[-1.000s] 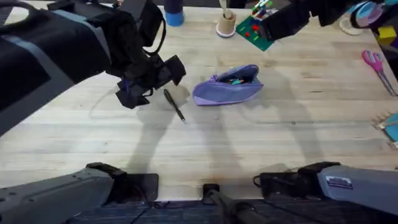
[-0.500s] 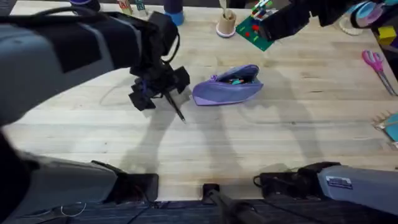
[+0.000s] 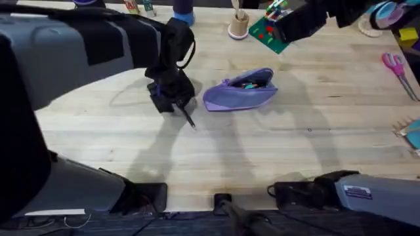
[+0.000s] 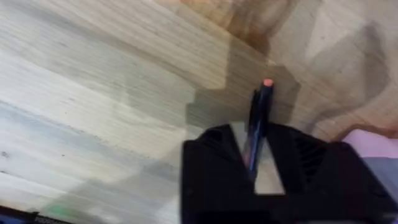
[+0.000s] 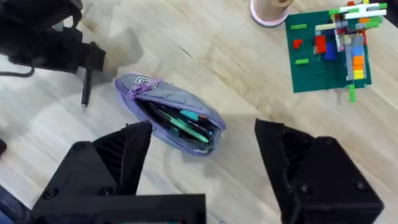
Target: Unzip the bag, pick up the pens from the table one at a time and place them inside, then zip the bag closed.
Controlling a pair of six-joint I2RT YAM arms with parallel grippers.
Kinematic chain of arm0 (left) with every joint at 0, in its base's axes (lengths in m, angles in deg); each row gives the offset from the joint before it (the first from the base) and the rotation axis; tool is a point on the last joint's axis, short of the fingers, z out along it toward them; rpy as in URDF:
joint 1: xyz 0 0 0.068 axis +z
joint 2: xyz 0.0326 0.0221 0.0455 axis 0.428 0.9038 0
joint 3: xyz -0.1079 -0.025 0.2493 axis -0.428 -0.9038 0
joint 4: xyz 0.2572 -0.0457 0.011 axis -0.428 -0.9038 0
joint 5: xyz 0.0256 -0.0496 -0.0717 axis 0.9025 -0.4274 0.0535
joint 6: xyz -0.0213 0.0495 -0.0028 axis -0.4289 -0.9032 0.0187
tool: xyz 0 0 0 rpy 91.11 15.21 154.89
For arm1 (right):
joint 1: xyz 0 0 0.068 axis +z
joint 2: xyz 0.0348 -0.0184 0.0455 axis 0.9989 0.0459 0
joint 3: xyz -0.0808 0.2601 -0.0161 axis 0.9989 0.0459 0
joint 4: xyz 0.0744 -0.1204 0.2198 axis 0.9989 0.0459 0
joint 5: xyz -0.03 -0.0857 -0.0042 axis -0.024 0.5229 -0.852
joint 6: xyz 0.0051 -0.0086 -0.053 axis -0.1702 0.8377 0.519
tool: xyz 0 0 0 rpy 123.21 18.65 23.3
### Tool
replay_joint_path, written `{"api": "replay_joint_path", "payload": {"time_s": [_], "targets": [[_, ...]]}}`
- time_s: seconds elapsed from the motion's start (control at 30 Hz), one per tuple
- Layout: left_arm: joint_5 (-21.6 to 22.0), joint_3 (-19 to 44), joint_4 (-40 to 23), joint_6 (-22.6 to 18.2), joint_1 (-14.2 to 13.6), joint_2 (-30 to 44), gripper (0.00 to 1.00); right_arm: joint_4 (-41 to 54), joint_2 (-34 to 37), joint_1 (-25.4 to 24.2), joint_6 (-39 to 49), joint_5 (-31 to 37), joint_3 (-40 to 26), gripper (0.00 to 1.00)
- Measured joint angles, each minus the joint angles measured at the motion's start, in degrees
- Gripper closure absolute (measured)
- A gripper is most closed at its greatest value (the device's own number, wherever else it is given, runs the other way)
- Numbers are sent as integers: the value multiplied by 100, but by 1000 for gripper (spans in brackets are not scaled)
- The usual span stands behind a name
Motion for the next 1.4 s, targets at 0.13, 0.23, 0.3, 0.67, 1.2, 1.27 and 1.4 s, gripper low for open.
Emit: {"api": "replay_joint_path", "payload": {"time_s": [0.13, 0.23, 0.3, 0.67, 1.2, 1.27, 1.4], "targets": [[-39, 11, 28, 66, 0, 1, 899, -2, 0, 0, 0, 0, 0, 5], [-41, 25, -8, 83, 0, 0, 943, -10, 0, 0, 0, 0, 0, 5], [-41, 29, -14, 83, 0, 0, 944, -31, 0, 0, -16, 0, 0, 5], [373, 816, -455, -456, 21, 429, 957, -20, -336, -439, -354, 0, -42, 6], [1054, 3220, 37, -2738, -58, 455, 959, 599, -527, -1141, -1358, -2, -94, 5], [1049, 3386, 165, -3041, -152, 455, 958, 619, -593, -1141, -1373, -2, -94, 5], [889, 3615, 497, -3658, -394, 457, 957, 752, -868, -1141, -1373, -2, -94, 5]]}}
